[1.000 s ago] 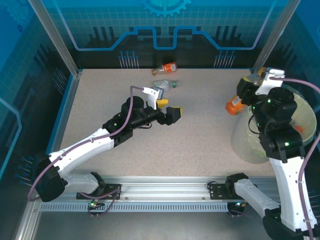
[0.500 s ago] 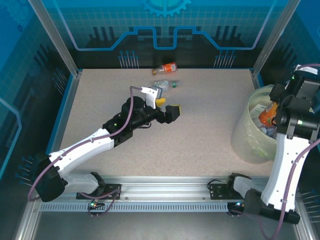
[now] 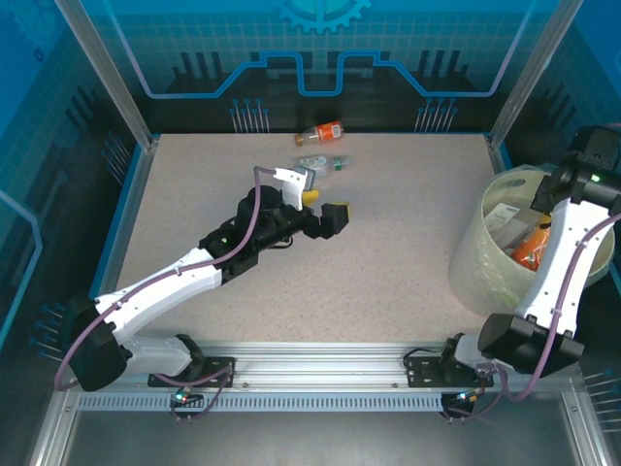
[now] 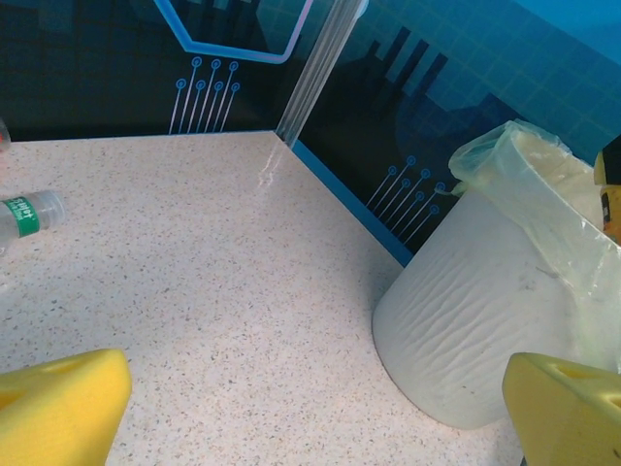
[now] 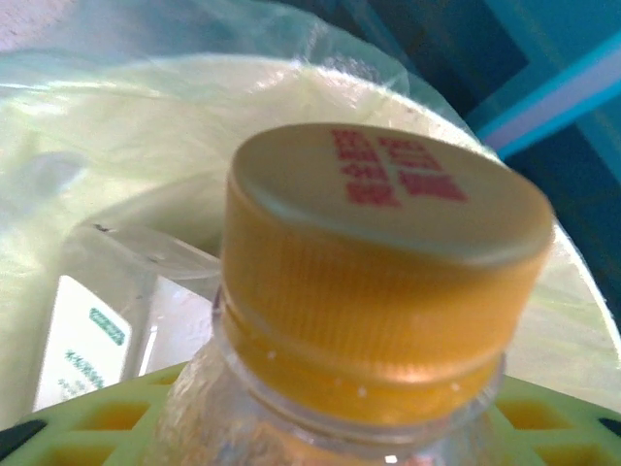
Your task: Put the plastic bottles in the bin
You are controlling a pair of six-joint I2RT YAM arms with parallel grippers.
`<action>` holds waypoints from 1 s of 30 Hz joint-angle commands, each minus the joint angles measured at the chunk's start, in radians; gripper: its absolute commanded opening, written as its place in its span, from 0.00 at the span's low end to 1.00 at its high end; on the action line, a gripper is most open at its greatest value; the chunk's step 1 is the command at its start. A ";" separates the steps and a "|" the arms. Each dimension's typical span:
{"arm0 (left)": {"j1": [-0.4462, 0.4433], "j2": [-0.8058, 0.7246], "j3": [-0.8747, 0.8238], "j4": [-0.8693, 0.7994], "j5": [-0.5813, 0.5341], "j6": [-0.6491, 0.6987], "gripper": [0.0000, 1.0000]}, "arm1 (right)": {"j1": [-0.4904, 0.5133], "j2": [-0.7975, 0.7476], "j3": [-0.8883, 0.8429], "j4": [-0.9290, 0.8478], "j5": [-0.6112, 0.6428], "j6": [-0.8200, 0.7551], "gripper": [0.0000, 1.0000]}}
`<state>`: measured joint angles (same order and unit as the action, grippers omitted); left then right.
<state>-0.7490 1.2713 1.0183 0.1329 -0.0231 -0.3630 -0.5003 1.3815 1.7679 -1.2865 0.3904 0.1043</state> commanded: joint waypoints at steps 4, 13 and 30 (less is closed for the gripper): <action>0.001 0.006 0.026 -0.011 -0.036 0.008 0.99 | -0.032 0.072 0.010 -0.081 0.040 0.027 0.81; 0.006 0.016 0.023 -0.011 -0.049 0.000 0.99 | -0.031 0.025 0.039 -0.036 -0.060 0.022 1.00; 0.031 0.006 -0.013 -0.037 -0.164 -0.075 0.99 | 0.212 -0.139 0.046 0.070 -0.101 0.073 1.00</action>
<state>-0.7322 1.2896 1.0183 0.1081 -0.1249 -0.3943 -0.3340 1.2907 1.7973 -1.2739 0.2806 0.1490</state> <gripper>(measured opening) 0.989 0.997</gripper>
